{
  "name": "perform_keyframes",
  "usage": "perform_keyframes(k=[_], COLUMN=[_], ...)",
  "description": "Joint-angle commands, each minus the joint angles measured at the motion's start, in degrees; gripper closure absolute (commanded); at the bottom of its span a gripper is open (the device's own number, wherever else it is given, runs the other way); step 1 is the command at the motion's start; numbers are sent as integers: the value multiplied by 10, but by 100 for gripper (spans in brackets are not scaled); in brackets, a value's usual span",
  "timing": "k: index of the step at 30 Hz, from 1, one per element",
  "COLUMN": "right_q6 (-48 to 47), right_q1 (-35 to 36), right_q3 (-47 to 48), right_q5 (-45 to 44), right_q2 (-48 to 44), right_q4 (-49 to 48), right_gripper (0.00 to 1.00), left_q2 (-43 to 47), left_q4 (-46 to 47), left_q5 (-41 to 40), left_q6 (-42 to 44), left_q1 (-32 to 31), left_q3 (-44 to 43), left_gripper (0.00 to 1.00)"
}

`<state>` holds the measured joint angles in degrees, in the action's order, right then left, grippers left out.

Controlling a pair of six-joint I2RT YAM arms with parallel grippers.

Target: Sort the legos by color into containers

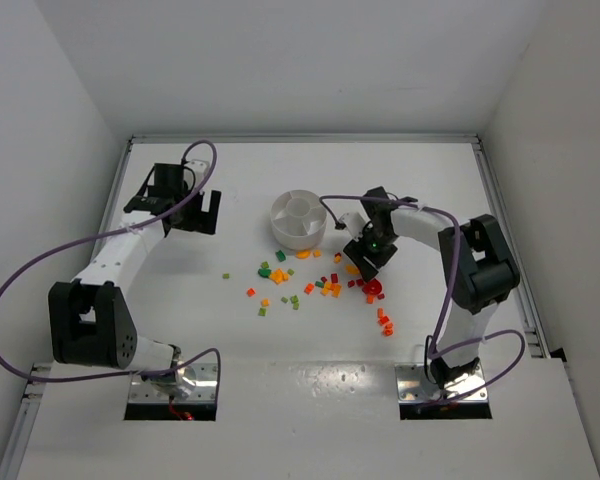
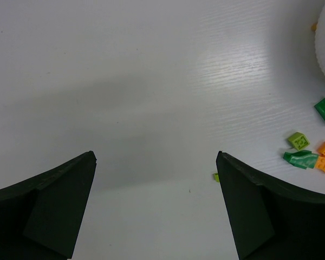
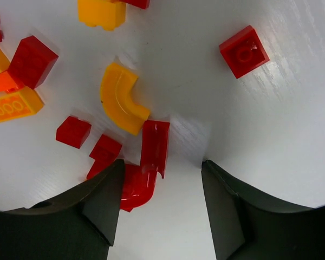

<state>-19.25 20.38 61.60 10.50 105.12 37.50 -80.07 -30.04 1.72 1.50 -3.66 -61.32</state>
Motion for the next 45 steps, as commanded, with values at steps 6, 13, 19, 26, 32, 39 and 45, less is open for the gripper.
perform_keyframes(k=[6, 13, 19, 26, 32, 39, 45], right_q6=[19, 19, 19, 43, 66, 76, 83], right_q1=[9, 9, 9, 9, 14, 30, 41], right_q3=[0, 0, 31, 152, 259, 306, 330], right_q5=[-7, -13, 4, 86, 137, 143, 137], right_q2=[17, 9, -58, -107, -31, 19, 45], right_q4=[-24, -19, 24, 56, 79, 86, 74], right_gripper=[51, 80, 96, 96, 96, 97, 97], left_q2=[-6, -6, -1, 4, 4, 4, -1], left_q4=[5, 5, 5, -6, -12, -17, -17], left_q5=[0, -10, -10, -27, -27, -21, -21], left_q6=[5, 5, 11, 24, 24, 24, 18], left_q1=[-3, -3, -3, -3, -3, -3, -3], left_q3=[-23, -18, -18, -18, -18, -28, -34], left_gripper=[0, 0, 0, 0, 0, 0, 0])
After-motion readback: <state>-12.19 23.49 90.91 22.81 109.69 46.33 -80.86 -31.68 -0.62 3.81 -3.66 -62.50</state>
